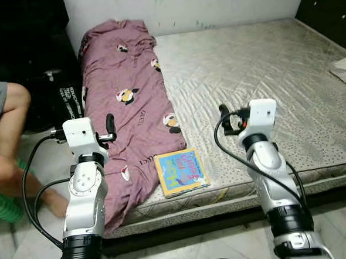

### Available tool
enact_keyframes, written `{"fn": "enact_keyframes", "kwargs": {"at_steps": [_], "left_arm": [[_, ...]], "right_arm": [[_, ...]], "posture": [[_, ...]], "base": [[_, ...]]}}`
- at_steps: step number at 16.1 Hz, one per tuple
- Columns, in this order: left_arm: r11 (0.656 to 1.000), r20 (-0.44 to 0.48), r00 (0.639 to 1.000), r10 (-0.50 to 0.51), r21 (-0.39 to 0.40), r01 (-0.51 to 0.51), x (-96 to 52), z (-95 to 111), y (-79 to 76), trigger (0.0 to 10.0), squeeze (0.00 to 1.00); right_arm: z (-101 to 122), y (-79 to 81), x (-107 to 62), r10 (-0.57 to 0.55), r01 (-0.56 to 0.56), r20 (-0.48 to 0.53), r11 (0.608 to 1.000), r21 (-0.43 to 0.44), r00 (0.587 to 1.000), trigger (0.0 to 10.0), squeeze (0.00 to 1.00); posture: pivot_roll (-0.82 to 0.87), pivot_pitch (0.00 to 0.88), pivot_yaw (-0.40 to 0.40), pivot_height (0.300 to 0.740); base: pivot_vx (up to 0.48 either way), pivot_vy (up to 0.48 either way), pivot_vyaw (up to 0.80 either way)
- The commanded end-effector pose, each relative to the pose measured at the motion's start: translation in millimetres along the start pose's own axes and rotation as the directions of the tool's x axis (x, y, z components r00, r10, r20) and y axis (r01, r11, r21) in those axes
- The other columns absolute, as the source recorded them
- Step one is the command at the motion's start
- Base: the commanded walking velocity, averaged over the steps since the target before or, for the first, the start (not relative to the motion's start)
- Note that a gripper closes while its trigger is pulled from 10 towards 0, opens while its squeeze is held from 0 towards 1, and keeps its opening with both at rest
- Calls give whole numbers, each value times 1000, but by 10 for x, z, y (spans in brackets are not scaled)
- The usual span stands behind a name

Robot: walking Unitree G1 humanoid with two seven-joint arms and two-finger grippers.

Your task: Clean up the room

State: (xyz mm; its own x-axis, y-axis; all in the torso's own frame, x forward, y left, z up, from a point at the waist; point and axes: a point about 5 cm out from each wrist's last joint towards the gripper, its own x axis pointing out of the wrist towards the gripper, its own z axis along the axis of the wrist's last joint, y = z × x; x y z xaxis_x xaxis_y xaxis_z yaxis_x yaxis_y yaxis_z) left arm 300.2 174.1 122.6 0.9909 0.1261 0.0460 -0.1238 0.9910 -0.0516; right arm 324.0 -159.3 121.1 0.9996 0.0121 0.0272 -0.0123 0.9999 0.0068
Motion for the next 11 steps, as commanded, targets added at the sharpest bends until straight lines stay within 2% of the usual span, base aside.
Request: {"fn": "enact_keyframes", "kwargs": {"at_steps": [1, 2, 4, 8, 11], "left_arm": [[1000, -2, 1000, -9, -3, 9, -13, -10, 9, 10000, 0], [1000, 1, 1000, -8, 0, 8, -3, -15, 14, 10000, 0], [997, 26, 1000, -7, 82, 5, -60, -18, 56, 10000, 0], [988, 2, 1000, -11, 155, 11, -355, -177, 244, 10000, 0], [982, -51, 998, -42, 180, 51, -477, -328, 258, 10000, 0]], "right_arm": [[50, -23, 14, -17, 17, 17, 1000, 13, 1000, 10000, 0], [61, -36, 27, -22, 21, 20, 1000, 13, 1000, 10000, 0], [72, -88, -70, -43, 43, 32, 999, 16, 999, 10000, 0], [-118, -186, -475, -68, 68, 8, 997, -45, 998, 10000, 0], [-246, -128, -601, -66, 66, -23, 997, -33, 998, 10000, 0]], "posture": [[-109, 0, 21, 740], [-111, 0, 22, 740], [-113, 0, 31, 740], [-111, 0, 39, 740], [-112, 0, 52, 740]], "base": [[0, 0, 0], [0, 0, 0], [0, 0, 0], [0, 0, 0], [0, 0, 0]]}}
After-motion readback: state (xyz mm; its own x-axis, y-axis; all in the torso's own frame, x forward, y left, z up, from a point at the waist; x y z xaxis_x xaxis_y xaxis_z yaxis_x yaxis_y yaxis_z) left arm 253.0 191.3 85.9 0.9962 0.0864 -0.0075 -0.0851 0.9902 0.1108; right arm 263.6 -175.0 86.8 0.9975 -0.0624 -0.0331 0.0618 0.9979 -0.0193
